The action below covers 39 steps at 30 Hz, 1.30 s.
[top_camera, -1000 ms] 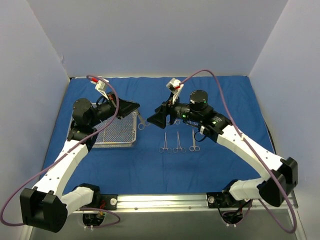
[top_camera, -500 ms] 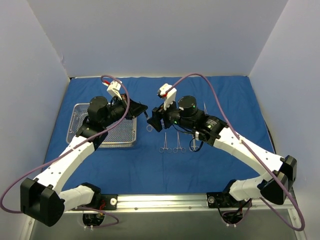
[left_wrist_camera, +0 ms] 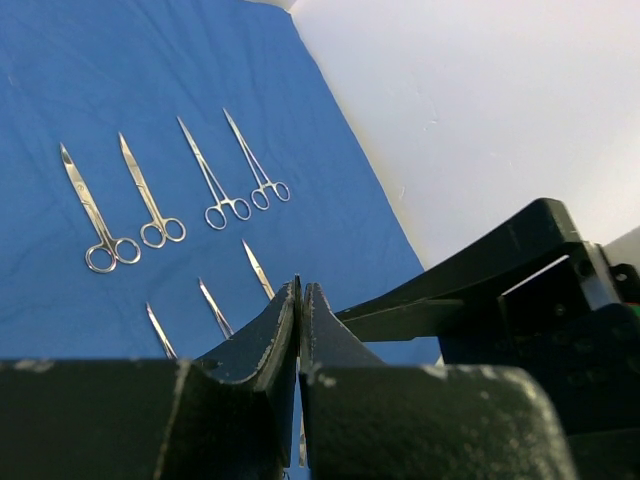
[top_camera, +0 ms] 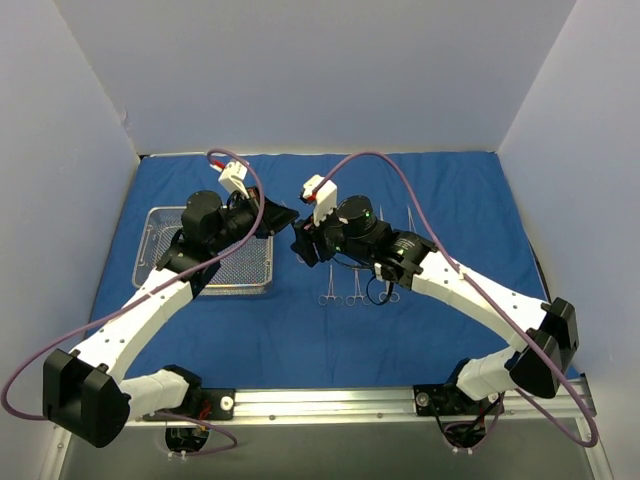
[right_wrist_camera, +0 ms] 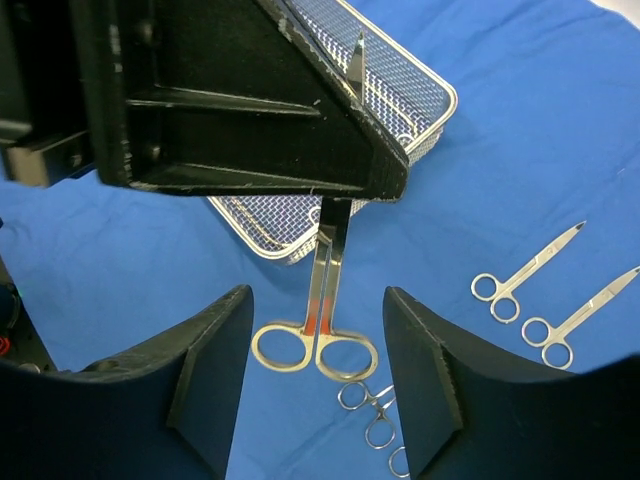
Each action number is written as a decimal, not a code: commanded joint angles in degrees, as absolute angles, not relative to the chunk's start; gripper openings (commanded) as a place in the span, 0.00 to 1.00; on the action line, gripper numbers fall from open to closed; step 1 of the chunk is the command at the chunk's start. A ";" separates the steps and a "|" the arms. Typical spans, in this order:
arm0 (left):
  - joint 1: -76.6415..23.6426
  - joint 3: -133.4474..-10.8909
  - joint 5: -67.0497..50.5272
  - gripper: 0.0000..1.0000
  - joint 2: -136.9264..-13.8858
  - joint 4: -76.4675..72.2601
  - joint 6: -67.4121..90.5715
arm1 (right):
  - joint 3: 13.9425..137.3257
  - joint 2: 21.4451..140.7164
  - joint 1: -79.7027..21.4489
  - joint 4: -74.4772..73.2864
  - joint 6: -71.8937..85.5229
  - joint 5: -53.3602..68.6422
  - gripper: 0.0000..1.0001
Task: Open and lay out the surgical kit
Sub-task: Place the medical item in the surgical kit.
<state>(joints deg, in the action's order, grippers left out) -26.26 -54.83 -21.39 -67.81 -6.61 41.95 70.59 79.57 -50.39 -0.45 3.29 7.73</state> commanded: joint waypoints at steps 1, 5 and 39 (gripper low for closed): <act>-26.89 -57.92 -21.18 0.02 -67.41 -7.38 42.01 | 73.30 80.50 -50.80 1.23 2.64 6.68 0.49; -27.07 -58.10 -20.83 0.02 -67.41 -6.77 41.40 | 73.65 81.03 -50.89 1.32 2.72 6.50 0.43; -27.60 -63.10 -13.20 0.59 -68.12 5.26 35.87 | 69.44 79.98 -51.95 -4.13 6.05 -4.30 0.00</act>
<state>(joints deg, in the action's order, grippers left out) -27.77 -58.74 -17.08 -69.32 2.00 39.00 71.11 82.15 -52.21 -2.44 3.97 -0.84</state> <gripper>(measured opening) 0.546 0.102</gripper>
